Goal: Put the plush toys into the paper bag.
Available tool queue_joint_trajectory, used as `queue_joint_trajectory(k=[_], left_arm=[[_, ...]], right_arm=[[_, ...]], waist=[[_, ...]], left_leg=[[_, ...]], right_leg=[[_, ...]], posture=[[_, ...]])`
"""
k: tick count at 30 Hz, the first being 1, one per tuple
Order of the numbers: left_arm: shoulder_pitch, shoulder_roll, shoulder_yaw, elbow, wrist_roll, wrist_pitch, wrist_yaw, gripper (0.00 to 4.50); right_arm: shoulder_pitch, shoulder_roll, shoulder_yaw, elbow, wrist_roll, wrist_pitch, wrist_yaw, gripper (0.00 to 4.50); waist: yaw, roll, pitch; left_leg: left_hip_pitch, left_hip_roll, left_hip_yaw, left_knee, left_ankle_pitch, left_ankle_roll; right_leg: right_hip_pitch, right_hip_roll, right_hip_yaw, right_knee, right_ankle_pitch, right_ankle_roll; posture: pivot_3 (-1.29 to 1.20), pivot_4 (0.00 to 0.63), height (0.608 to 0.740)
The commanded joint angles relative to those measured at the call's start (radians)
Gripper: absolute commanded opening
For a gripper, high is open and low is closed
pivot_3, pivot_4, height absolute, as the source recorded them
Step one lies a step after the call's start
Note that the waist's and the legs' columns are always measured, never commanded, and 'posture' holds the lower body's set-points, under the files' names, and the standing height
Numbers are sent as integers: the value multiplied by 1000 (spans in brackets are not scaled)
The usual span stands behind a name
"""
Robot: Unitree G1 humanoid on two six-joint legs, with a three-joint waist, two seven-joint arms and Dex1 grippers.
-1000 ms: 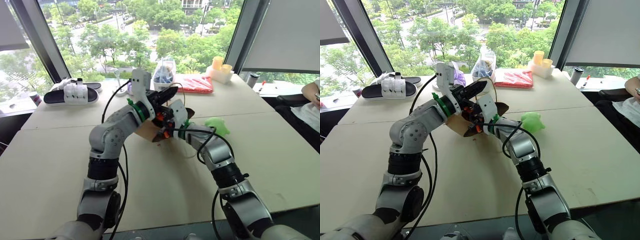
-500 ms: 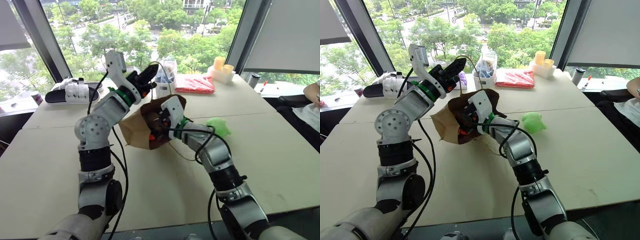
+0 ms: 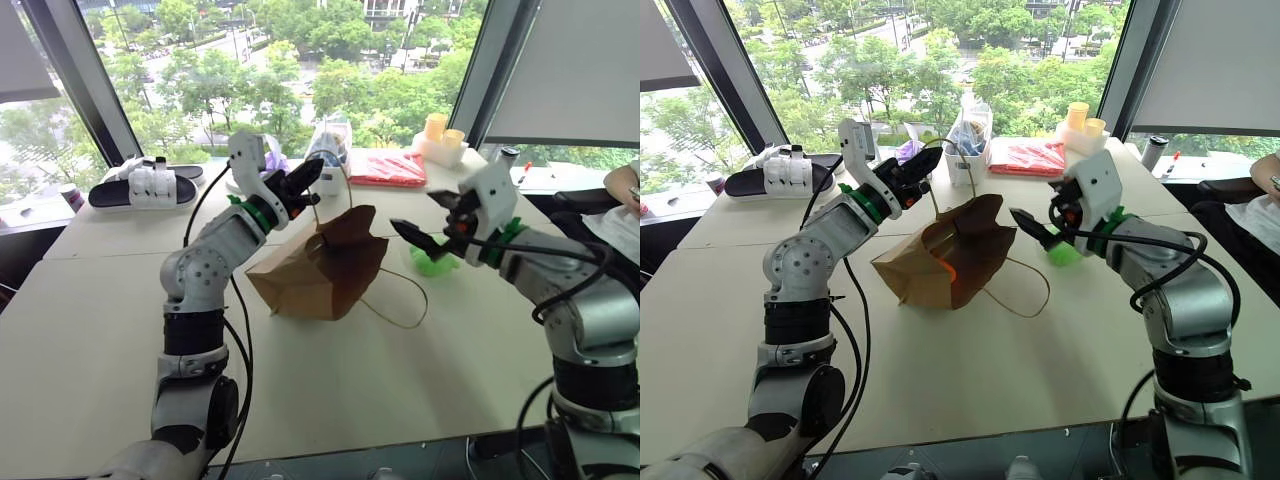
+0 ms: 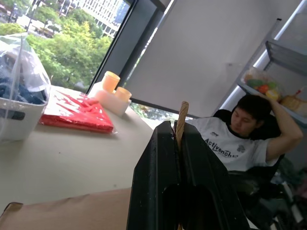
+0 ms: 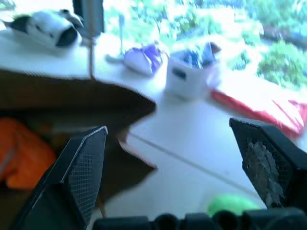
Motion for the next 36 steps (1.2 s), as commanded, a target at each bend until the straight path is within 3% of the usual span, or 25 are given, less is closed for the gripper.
queue_joint_trajectory(k=[1,5,13,21,22,23,28,30,36], left_arm=[[-24,5,3,-17,-4,-31,-7,0],[-18,7,3,-24,-6,-32,-2,0],[-17,1,12,-66,-33,-14,38,0],[-6,20,11,-101,-46,-14,63,0],[-5,22,10,-101,-47,-15,63,0],[-4,23,9,-100,-47,-16,64,0],[-1,32,1,-96,-41,-25,52,0],[-6,36,5,-85,-39,-33,47,0],[-10,56,-1,-44,-23,-50,19,0]], right_arm=[[-8,8,37,182,-63,-181,6,4438],[-73,78,39,403,-82,-302,-34,4438],[-225,118,207,875,-320,-556,-150,4438],[-301,122,298,1084,-468,-681,-236,4438],[-303,117,296,1088,-472,-691,-239,3875],[-304,114,288,1087,-469,-699,-242,3644],[-297,95,272,1051,-476,-698,-242,1103],[-259,62,254,939,-468,-654,-211,130],[-178,-43,91,239,-274,-225,-17,52]], waist=[[-1,0,0],[-2,0,0],[-1,0,0],[-5,0,0],[-4,0,0],[-2,0,0],[-4,0,0],[-4,0,0],[-2,1,0]], left_leg=[[0,0,1,0,1,-2],[0,0,1,0,2,-3],[0,0,1,0,2,-4],[0,0,0,0,2,-4],[0,0,0,0,3,-4],[0,0,0,0,3,-5],[0,0,0,0,3,-4],[0,0,0,0,3,-4],[-2,-1,-2,-1,2,-4]], right_leg=[[0,0,0,0,0,0],[0,0,1,0,0,0],[0,0,1,-1,0,0],[0,0,1,-1,0,0],[0,0,1,-1,0,0],[1,0,1,-1,0,0],[1,0,1,-2,0,0],[1,0,1,-1,0,0],[-1,0,1,-2,0,0]], posture=[[0,150,740],[0,150,740],[0,150,740],[0,150,740],[0,150,740],[0,150,740],[0,150,740],[0,150,740],[0,150,740]])
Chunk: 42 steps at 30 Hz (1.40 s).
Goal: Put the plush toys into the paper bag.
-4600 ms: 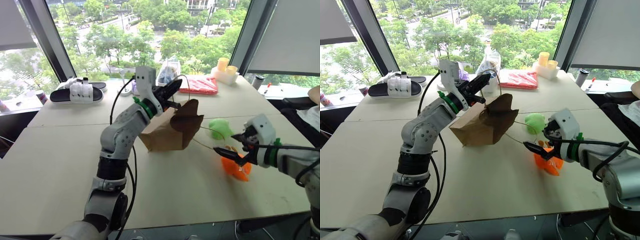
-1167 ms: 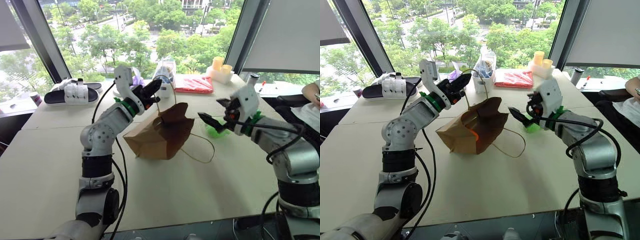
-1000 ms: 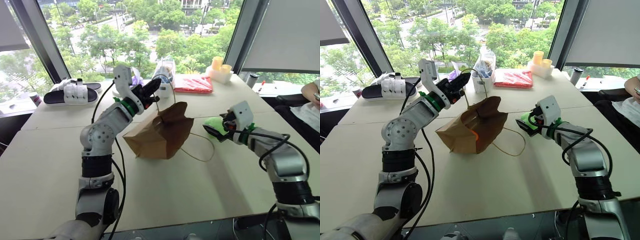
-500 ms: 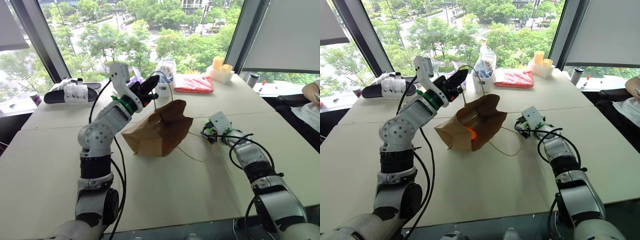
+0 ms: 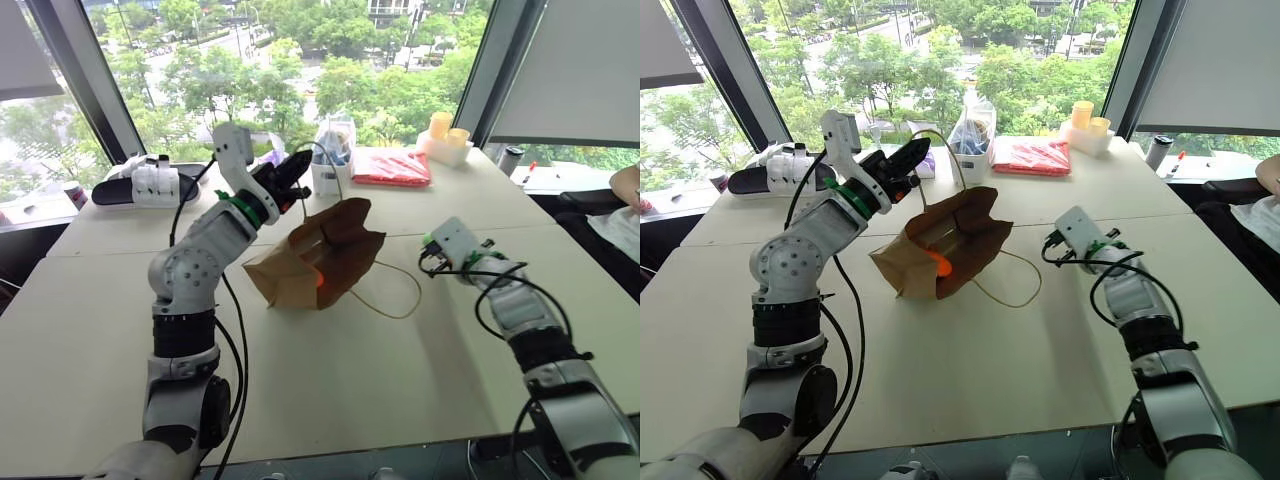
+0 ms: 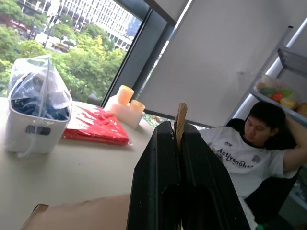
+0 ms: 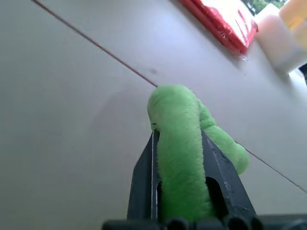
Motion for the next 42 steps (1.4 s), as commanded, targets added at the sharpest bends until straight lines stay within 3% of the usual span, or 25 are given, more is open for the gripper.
queue_joint_trajectory(k=[1,7,12,21,27,32,36,37,42], left_arm=[[-21,4,0,4,5,-30,-22,0],[-47,17,-1,68,23,-51,-57,0],[-62,22,-6,95,30,-64,-78,0],[-57,16,-3,74,32,-62,-68,0],[-40,13,4,45,24,-54,-48,0],[-27,11,7,24,19,-46,-34,0],[-22,13,12,21,16,-45,-27,0],[-21,14,13,21,14,-45,-26,0],[-29,16,25,37,10,-52,-23,0]], right_arm=[[-31,-46,-115,-417,172,269,125,52],[-35,-25,-126,-791,399,574,203,52],[1,81,-37,-858,430,632,129,52],[-18,223,99,-676,378,478,59,52],[-110,316,193,-332,268,245,50,52],[-144,354,188,-220,245,166,60,2185],[-142,349,174,-246,248,180,79,4302],[-139,341,166,-272,255,196,85,4468],[-110,238,70,-485,328,334,128,4468]], waist=[[-3,0,0],[1,0,0],[3,0,0],[-1,0,0],[-5,0,0],[-2,0,0],[-3,0,0],[-3,0,0],[1,0,0]], left_leg=[[1,0,0,0,0,0],[2,1,0,1,-2,3],[2,1,-1,2,-1,2],[2,0,-1,1,0,0],[2,0,-1,1,0,0],[2,0,-1,0,0,0],[1,0,-2,0,0,0],[1,0,-2,0,0,0],[1,0,-3,0,0,0]], right_leg=[[0,0,0,0,0,0],[2,1,-1,1,0,0],[2,0,-1,1,0,0],[1,0,-1,2,0,0],[0,0,-1,2,0,0],[0,0,-1,2,0,0],[0,0,-1,2,0,0],[0,0,-1,2,0,0],[-1,0,-1,2,0,0]], posture=[[0,150,740],[0,150,740],[0,150,740],[0,150,740],[0,150,740],[0,150,740],[0,150,740],[0,150,740],[0,150,740]])
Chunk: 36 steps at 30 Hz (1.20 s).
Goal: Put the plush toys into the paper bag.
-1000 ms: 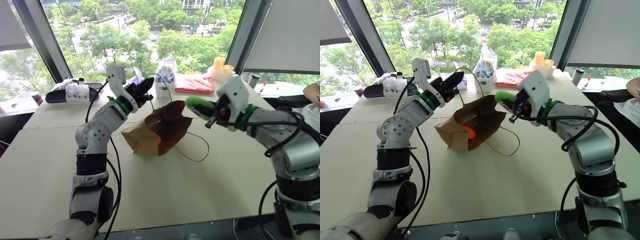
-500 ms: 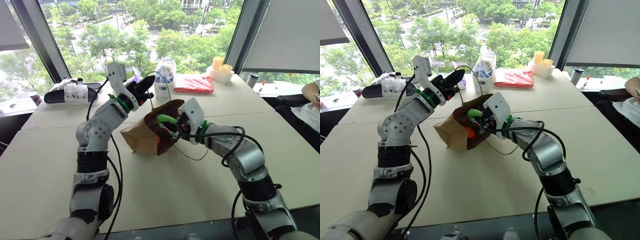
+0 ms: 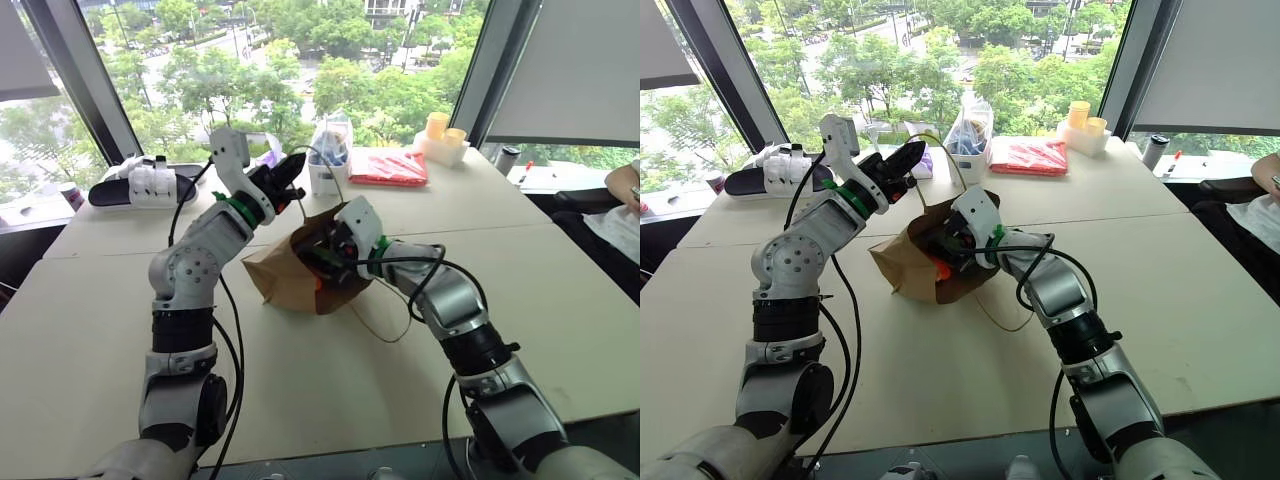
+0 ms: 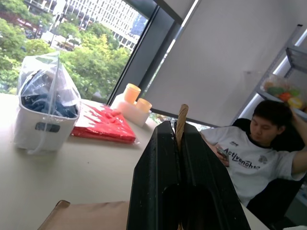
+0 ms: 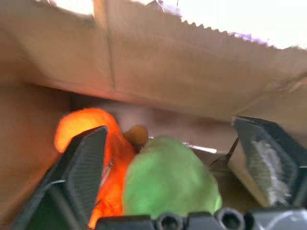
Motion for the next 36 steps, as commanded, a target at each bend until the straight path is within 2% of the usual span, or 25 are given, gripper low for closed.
queue_joint_trajectory(k=[1,7,12,17,23,25,27,33,36], left_arm=[[-23,8,29,-22,-17,-18,0,0],[-40,23,35,43,10,-50,-26,0],[-53,38,33,76,16,-71,-45,0],[-57,41,35,85,23,-78,-53,0],[-61,38,32,91,30,-81,-59,0],[-60,37,30,89,31,-81,-60,0],[-61,37,28,87,33,-81,-61,0],[-53,40,28,78,34,-77,-62,0],[-55,42,31,80,33,-77,-61,0]], right_arm=[[10,-67,-118,-181,77,103,28,4468],[193,-174,-273,-343,164,270,27,4468],[330,-210,-338,-419,202,319,8,4468],[424,-206,-380,-511,254,414,-32,4468],[448,-162,-370,-509,273,465,-98,4468],[450,-158,-368,-504,273,467,-110,3964],[448,-159,-374,-503,279,470,-116,3237],[428,-162,-417,-519,343,513,-118,79],[397,-162,-459,-530,404,560,-110,27]], waist=[[2,0,0],[4,0,0],[0,0,0],[3,0,0],[3,0,0],[3,0,0],[3,0,0],[3,0,0],[3,0,0]], left_leg=[[0,0,0,0,0,0],[0,0,1,0,0,0],[0,0,2,0,-1,1],[0,0,2,0,-1,2],[0,0,2,1,-1,3],[0,0,2,1,-1,2],[0,0,2,1,-1,2],[0,0,2,1,-1,2],[0,0,2,1,-1,3]], right_leg=[[0,0,0,0,0,0],[2,0,-1,-1,0,0],[1,0,0,-1,0,0],[1,0,0,0,0,0],[1,0,0,0,0,0],[1,0,0,0,0,0],[1,0,0,0,0,0],[1,0,0,0,0,0],[1,0,0,0,0,0]], posture=[[0,150,740],[0,150,740],[0,150,740],[0,150,740],[0,150,740],[0,150,740],[0,150,740],[0,150,740],[0,150,740]])
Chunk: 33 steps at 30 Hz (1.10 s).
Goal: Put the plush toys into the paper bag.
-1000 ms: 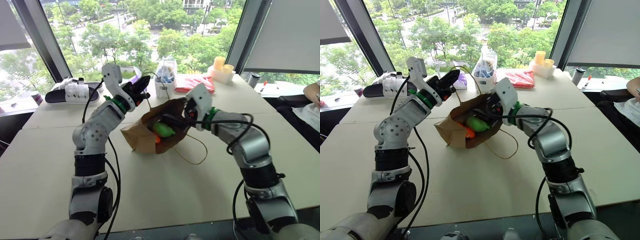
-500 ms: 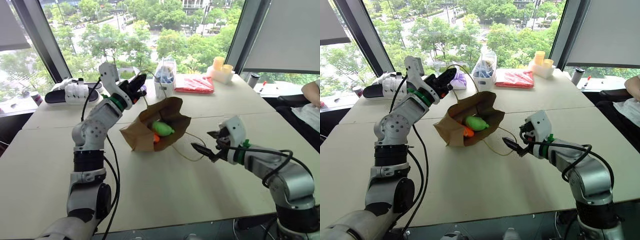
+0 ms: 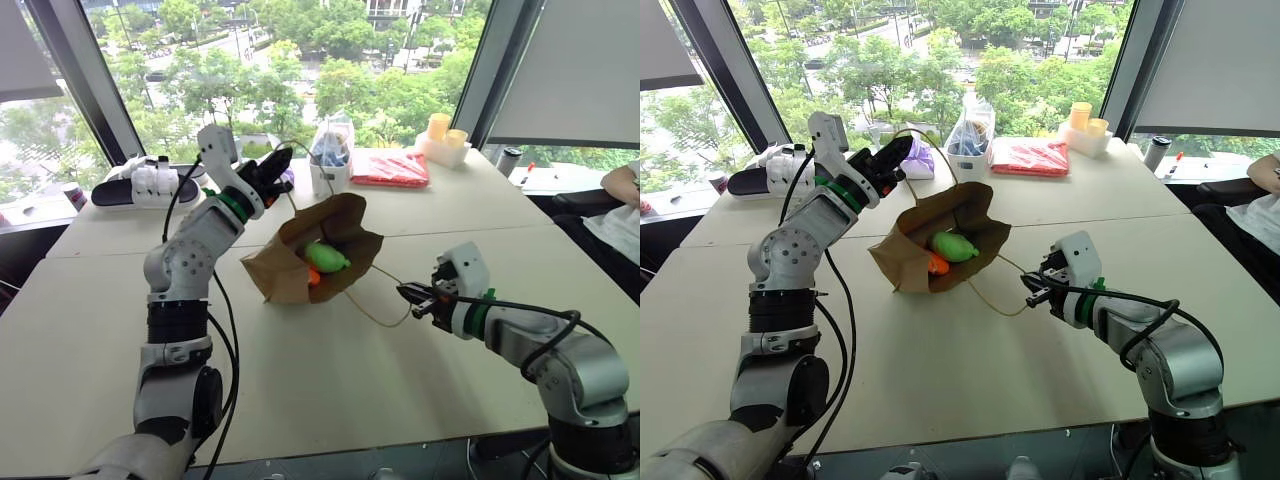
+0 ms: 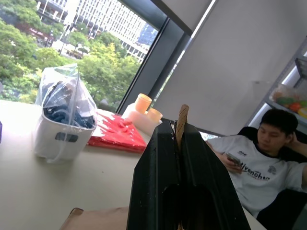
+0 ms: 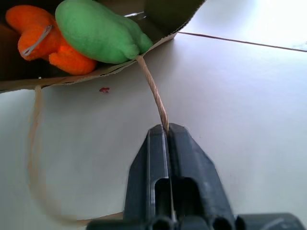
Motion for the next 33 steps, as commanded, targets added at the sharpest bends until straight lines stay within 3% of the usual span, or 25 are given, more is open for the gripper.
queue_joint_trajectory(k=[1,9,12,18,26,28,29,31,33], left_arm=[[-24,12,6,-23,2,-14,-9,0],[-40,10,25,-24,-18,-10,1,0],[-29,10,27,-34,-17,-3,16,0],[60,10,-70,-59,88,-47,-25,0],[96,23,-105,-73,123,-21,-59,0],[93,25,-90,-72,111,-11,-61,555],[89,30,-81,-71,100,-7,-70,907],[82,42,-72,-73,90,0,-89,1877],[77,52,-53,-82,55,24,-102,2890]], right_arm=[[-67,2,-84,-50,88,52,8,27],[-420,98,-350,104,271,260,-93,27],[-528,95,-345,201,278,279,-106,27],[-460,108,-243,251,246,213,-108,27],[-450,100,-244,255,275,195,-117,27],[-452,100,-248,253,284,193,-119,0],[-458,101,-256,251,295,194,-116,267],[-467,96,-260,244,307,193,-116,906],[-476,95,-266,239,316,195,-127,1919]], waist=[[0,0,0],[-1,0,0],[0,0,0],[-2,0,0],[-2,0,0],[-2,0,0],[-2,0,0],[-3,0,0],[-3,0,0]], left_leg=[[0,0,0,0,0,0],[0,0,-1,0,0,0],[0,0,-1,0,0,0],[0,0,0,-1,0,0],[-1,0,0,-1,0,-1],[-1,0,0,-1,0,0],[-1,0,0,-1,0,0],[-1,0,0,-1,0,0],[-1,0,0,-1,0,0]], right_leg=[[0,0,0,0,0,0],[0,0,0,0,0,0],[0,0,0,0,0,0],[0,0,0,1,0,0],[-2,0,0,1,0,0],[-2,0,0,1,0,0],[-2,0,0,2,0,0],[-2,0,0,2,0,0],[-2,0,0,2,0,0]], posture=[[0,150,740],[0,150,740],[0,150,740],[0,150,740],[0,150,740],[0,150,740],[0,150,740],[0,150,740],[0,150,740]])
